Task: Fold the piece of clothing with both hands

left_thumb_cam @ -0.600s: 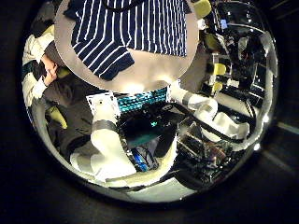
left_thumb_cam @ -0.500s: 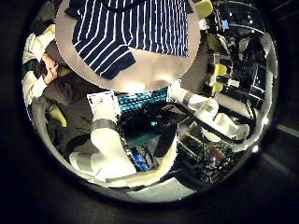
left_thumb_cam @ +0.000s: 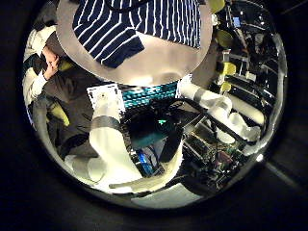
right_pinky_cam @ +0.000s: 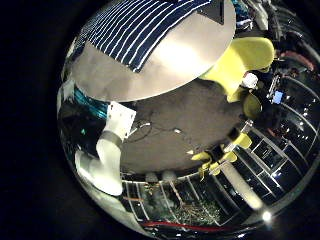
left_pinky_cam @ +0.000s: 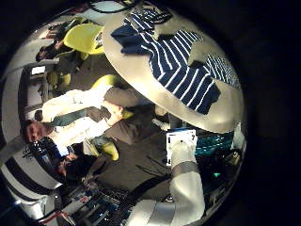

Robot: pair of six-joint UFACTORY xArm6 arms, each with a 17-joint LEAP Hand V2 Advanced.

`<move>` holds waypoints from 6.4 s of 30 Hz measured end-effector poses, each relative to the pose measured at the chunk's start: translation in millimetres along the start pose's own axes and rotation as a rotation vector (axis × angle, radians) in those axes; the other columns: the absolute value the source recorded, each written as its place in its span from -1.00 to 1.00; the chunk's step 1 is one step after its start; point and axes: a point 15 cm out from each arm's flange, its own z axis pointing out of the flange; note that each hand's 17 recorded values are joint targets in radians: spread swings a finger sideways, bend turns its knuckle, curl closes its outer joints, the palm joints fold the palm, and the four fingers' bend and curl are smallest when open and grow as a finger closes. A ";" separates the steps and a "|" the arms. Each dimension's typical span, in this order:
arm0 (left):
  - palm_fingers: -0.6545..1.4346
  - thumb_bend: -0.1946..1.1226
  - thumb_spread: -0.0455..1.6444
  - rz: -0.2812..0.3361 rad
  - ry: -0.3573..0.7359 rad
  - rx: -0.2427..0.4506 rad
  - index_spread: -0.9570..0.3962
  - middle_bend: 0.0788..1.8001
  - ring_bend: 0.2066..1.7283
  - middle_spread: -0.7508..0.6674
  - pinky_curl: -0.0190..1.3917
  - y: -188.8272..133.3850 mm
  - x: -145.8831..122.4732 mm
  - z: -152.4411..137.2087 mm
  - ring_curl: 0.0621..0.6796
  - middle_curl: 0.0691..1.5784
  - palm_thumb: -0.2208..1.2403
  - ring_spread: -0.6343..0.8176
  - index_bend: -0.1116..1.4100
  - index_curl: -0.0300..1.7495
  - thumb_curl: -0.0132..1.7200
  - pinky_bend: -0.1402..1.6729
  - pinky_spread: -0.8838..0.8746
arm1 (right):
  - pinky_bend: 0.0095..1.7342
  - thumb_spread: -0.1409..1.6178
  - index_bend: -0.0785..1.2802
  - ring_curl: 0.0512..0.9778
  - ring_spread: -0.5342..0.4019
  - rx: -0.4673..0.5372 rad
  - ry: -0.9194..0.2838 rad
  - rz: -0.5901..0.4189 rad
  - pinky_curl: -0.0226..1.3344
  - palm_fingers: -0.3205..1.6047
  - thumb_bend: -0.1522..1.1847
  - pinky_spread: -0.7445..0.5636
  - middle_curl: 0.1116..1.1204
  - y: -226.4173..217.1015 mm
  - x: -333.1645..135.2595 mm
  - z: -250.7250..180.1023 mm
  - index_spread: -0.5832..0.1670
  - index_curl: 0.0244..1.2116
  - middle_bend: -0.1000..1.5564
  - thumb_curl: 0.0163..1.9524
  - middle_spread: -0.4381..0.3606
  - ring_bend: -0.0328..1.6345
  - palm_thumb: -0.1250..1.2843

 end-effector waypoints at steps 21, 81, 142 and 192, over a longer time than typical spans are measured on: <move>-0.21 -0.75 0.07 0.143 -0.122 0.057 0.50 -0.81 -0.22 0.41 -0.53 -79.8 20.9 100.0 -0.67 -0.58 -0.63 0.34 -0.61 -0.60 -0.63 -0.25 0.28 | -0.56 0.52 -0.65 -0.61 0.44 -0.074 -0.013 0.057 -0.56 -0.41 -0.80 0.77 -0.48 -18.9 -21.4 14.2 -0.29 -0.55 -0.58 -0.77 0.15 -0.31 -0.54; 0.48 -0.72 0.41 0.129 -0.236 -0.003 -0.59 0.00 0.59 -0.79 0.05 -92.2 11.0 6.0 0.49 0.32 0.40 -0.74 -0.42 0.54 -0.25 0.50 -0.68 | 0.37 0.45 0.18 0.24 -0.51 -0.077 0.208 0.145 -0.16 0.53 -0.76 -0.37 0.48 -110.9 -2.4 157.3 -0.69 0.15 0.26 -0.59 -0.61 0.45 0.40; -0.35 -0.76 0.36 -0.009 -0.335 0.224 0.01 -0.83 0.11 -0.12 0.06 -379.6 -82.2 -74.7 0.16 -0.07 -0.23 -0.40 -0.68 0.13 -0.51 0.09 -0.44 | -0.05 0.63 -0.39 0.19 -0.10 0.287 0.132 0.323 0.26 -0.77 -0.82 0.24 -0.05 -296.4 161.5 -2.5 -0.55 0.02 -0.18 -0.60 -0.43 0.12 0.00; -0.20 -0.74 0.37 0.040 -0.173 0.144 0.34 -0.87 -0.25 0.19 -0.28 -272.2 -60.4 -21.6 -0.29 -0.53 -0.28 -0.09 -0.62 -0.50 -0.64 -0.34 0.05 | 0.14 0.40 0.07 0.05 -0.39 0.028 0.039 0.260 -0.07 0.70 -0.67 -0.12 0.08 -206.9 178.9 89.2 -0.65 -0.06 0.19 -0.55 -0.64 0.36 0.42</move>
